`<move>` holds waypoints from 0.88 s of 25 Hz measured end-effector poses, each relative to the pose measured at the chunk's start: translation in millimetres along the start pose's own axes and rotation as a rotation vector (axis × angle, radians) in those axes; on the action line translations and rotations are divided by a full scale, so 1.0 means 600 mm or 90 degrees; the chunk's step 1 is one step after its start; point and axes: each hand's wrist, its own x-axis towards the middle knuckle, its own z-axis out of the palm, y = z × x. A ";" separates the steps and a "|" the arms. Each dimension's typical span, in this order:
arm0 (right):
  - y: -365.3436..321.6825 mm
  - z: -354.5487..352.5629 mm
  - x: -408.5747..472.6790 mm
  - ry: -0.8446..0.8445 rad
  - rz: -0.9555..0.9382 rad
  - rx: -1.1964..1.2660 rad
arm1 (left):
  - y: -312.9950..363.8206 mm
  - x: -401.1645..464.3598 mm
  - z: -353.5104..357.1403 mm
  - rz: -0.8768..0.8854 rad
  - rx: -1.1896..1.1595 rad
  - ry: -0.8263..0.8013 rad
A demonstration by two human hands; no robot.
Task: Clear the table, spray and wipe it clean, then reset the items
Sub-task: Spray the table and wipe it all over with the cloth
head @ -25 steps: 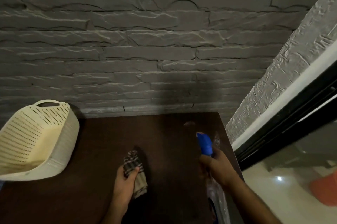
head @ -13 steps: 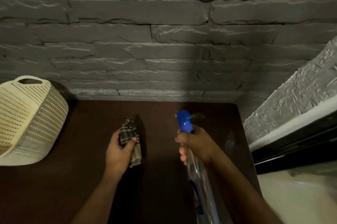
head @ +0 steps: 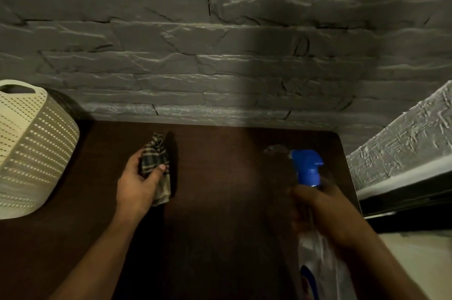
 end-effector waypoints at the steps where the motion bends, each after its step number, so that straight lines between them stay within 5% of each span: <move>1: 0.003 0.016 -0.010 -0.036 0.013 -0.019 | -0.002 0.001 -0.001 -0.003 0.003 -0.003; 4: 0.031 0.073 -0.042 -0.119 0.053 -0.038 | 0.000 -0.001 -0.003 -0.002 0.004 -0.013; 9: 0.058 0.085 -0.064 -0.094 0.118 -0.022 | 0.019 -0.016 0.006 0.051 0.059 -0.022; 15: 0.002 0.035 -0.019 -0.098 -0.006 -0.041 | 0.090 0.020 0.157 0.187 0.283 -0.026; 17: -0.016 0.025 -0.006 -0.099 -0.054 -0.058 | 0.108 0.006 0.228 0.214 0.377 -0.082; 20: -0.028 0.006 0.000 -0.104 -0.080 -0.048 | 0.110 -0.098 0.304 0.514 0.458 -0.319; 22: -0.027 -0.009 -0.003 -0.105 -0.077 -0.029 | 0.099 -0.125 0.292 0.576 0.440 -0.391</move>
